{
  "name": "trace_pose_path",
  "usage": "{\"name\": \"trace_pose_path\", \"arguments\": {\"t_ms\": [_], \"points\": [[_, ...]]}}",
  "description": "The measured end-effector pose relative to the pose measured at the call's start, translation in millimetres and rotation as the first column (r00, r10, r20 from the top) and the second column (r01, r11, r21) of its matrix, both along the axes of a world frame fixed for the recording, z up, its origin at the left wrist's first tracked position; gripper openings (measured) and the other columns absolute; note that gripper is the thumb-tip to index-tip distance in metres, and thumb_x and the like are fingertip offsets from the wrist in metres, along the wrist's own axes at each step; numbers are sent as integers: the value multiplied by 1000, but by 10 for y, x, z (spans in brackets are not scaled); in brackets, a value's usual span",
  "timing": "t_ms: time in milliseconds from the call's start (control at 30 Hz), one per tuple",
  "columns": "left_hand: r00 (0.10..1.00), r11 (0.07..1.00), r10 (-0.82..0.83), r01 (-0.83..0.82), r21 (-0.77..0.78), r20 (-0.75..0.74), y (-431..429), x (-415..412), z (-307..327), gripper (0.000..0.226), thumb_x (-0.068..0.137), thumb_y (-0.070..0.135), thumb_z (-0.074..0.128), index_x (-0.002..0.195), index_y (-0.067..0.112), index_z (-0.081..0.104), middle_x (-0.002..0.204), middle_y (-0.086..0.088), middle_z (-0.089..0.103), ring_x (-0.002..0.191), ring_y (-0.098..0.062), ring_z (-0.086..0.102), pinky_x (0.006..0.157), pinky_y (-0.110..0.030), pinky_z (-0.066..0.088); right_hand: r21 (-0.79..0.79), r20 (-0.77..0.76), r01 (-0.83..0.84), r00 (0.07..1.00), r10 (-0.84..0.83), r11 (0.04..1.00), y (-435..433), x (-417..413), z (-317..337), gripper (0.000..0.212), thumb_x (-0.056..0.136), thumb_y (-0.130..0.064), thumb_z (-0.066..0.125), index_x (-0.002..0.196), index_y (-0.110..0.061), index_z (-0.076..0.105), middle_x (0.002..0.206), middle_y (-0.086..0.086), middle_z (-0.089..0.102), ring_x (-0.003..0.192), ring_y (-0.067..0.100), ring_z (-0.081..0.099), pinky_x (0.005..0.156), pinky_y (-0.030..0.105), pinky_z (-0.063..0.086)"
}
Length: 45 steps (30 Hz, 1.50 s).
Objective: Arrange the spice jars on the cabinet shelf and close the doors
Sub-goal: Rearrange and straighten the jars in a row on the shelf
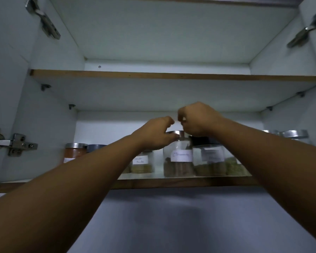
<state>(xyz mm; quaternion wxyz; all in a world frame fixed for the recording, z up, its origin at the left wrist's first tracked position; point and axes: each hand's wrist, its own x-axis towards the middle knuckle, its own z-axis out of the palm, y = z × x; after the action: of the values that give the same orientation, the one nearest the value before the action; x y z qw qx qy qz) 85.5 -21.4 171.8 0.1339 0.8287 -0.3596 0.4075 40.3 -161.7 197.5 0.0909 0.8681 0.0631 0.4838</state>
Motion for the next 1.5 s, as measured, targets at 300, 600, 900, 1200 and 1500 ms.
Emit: {"name": "trace_pose_path", "arguments": {"t_ms": [300, 600, 900, 1200, 1500], "points": [[968, 964, 239, -246, 103, 75, -405, -300, 51, 19, 87, 14, 53, 98, 7, 66, 102, -13, 67, 91, -29, 61, 84, -42, 53, 21, -213, 42, 976, -37, 999, -694, -359, -271, 33, 86, -11, 56, 116, -21, 65, 112, 4, 67, 101, 23, 59, 85, 35, 49], [956, 957, 259, -273, 95, 136, -439, -251, 109, 29, 84, 4, 57, 108, 16, 69, 109, -6, 70, 98, -25, 64, 84, -35, 53, -48, -170, 71, 982, -78, 996, -654, -263, -227, 29, 82, -8, 57, 106, -16, 71, 103, 6, 70, 92, 24, 62, 75, 32, 50], [950, 952, 282, -294, 79, 136, -447, -97, 121, 28, 85, 6, 59, 109, 17, 69, 113, -5, 69, 100, -25, 62, 76, -30, 47, -38, -154, 106, 982, -111, 994, -576, -95, -259, 24, 81, -8, 60, 104, -10, 66, 101, 10, 66, 89, 26, 61, 69, 30, 47], [949, 954, 296, -300, 24, 108, -443, 272, 76, 28, 87, 8, 58, 112, 15, 67, 113, -5, 69, 98, -23, 63, 76, -28, 45, -27, -158, 118, 980, -121, 993, -427, 227, -315, 4, 84, -12, 59, 85, -12, 56, 70, 3, 43, 71, 20, 47, 61, 28, 37], [951, 950, 299, -305, 65, 79, -427, 728, 88, 24, 87, 9, 58, 109, 11, 68, 108, -7, 70, 93, -24, 62, 77, -29, 47, 2, -184, 146, 972, -144, 989, -357, 645, -329, 10, 84, -11, 59, 83, -13, 49, 67, 3, 37, 61, 15, 40, 51, 25, 31]]}}
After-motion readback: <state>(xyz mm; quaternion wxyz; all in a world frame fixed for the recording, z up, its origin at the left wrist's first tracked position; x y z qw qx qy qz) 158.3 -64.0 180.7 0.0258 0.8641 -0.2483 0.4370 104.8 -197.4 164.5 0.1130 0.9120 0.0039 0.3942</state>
